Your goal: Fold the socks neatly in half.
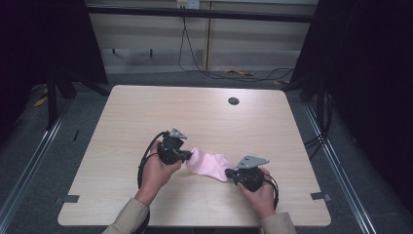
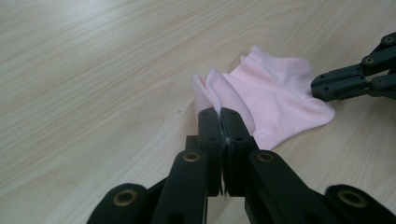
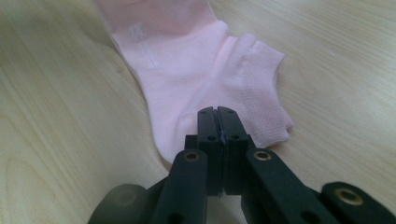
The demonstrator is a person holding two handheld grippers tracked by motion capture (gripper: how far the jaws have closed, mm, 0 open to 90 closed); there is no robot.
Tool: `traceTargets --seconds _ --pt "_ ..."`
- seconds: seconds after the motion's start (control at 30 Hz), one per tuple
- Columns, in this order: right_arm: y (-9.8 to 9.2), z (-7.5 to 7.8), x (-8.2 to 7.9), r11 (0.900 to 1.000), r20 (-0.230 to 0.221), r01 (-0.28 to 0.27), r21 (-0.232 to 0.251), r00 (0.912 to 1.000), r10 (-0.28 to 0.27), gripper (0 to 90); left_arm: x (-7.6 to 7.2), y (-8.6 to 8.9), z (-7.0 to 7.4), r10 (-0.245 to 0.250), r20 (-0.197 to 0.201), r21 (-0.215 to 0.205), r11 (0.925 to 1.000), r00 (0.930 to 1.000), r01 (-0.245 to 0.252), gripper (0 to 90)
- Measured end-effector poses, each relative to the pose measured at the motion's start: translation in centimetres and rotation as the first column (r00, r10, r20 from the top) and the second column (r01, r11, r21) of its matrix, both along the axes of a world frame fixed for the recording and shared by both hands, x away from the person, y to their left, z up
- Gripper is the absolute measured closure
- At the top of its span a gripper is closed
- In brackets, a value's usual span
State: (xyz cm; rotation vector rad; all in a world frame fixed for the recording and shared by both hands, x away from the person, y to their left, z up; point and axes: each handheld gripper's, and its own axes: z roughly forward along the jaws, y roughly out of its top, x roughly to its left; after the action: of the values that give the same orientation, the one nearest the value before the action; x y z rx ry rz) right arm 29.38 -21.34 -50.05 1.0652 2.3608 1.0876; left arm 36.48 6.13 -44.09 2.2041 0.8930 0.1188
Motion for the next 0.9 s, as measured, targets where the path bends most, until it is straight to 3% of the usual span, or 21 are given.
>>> traceTargets --seconds 0.3,0.6,0.9 --pt "0.6 0.0 -0.1 1.0 -0.001 -0.02 0.002 0.9998 0.02 88.5 -0.2 -0.4 0.1 -0.005 0.0 0.002 1.0 1.0 0.005 88.4" --pt "-0.5 0.7 -0.1 0.999 0.023 0.027 0.041 0.9993 -0.028 89.0 0.0 0.0 0.6 -0.005 0.016 0.004 1.0 0.9998 0.005 88.4" --pt "-0.2 0.1 0.1 1.0 -0.025 0.012 0.009 0.9996 -0.012 90.0 0.1 -0.1 1.1 -0.004 0.024 -0.002 1.0 0.9997 0.005 88.4"
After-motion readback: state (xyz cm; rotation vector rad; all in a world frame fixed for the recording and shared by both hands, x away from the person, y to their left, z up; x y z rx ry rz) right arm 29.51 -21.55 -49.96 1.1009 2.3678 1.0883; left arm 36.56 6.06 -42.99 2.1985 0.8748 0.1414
